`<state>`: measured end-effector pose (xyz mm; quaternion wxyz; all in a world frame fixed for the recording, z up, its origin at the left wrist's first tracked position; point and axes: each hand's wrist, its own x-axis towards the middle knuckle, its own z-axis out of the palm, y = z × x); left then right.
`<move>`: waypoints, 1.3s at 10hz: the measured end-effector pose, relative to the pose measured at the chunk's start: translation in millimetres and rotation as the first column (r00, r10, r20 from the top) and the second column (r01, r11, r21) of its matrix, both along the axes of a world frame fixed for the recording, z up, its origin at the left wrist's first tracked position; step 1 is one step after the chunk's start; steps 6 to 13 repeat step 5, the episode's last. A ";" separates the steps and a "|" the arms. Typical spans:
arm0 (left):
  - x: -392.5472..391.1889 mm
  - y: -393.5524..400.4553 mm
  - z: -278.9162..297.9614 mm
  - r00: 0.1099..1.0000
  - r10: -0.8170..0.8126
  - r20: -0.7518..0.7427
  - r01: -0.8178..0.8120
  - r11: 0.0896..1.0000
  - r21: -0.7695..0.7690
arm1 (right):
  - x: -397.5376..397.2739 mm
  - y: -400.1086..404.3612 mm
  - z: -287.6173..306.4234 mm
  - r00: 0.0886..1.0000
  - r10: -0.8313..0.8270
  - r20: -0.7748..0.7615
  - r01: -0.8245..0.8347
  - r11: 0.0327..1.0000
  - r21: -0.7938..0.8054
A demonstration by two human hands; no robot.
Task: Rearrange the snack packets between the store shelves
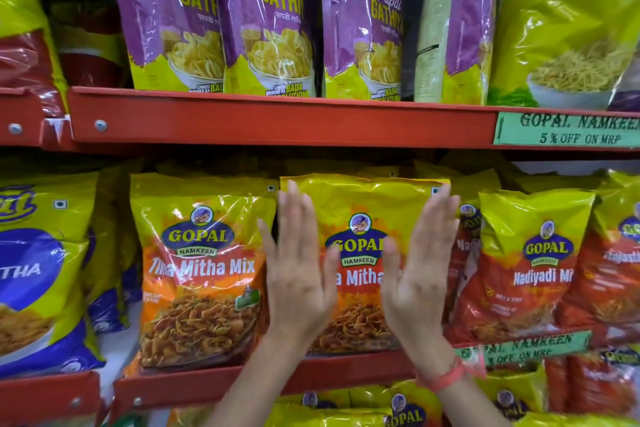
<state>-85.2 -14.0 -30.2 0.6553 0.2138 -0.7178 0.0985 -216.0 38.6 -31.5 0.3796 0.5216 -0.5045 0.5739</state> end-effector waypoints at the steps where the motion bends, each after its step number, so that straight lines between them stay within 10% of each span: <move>1: -11.7 -7.9 -31.8 0.955 0.155 0.253 -0.145 0.988 -0.058 | -3.3 -9.7 -33.6 0.964 -0.160 -0.213 0.190 0.974 0.128; 3: -1.1 -25.9 -38.0 0.854 0.171 0.491 -0.251 0.963 0.102 | -27.2 -9.9 -60.3 0.935 -0.149 -0.321 0.281 0.864 0.419; 13: 35.3 -11.9 -33.7 0.844 0.149 0.516 -0.212 0.975 0.063 | 5.7 1.4 -42.0 0.919 -0.164 -0.359 0.308 0.866 0.394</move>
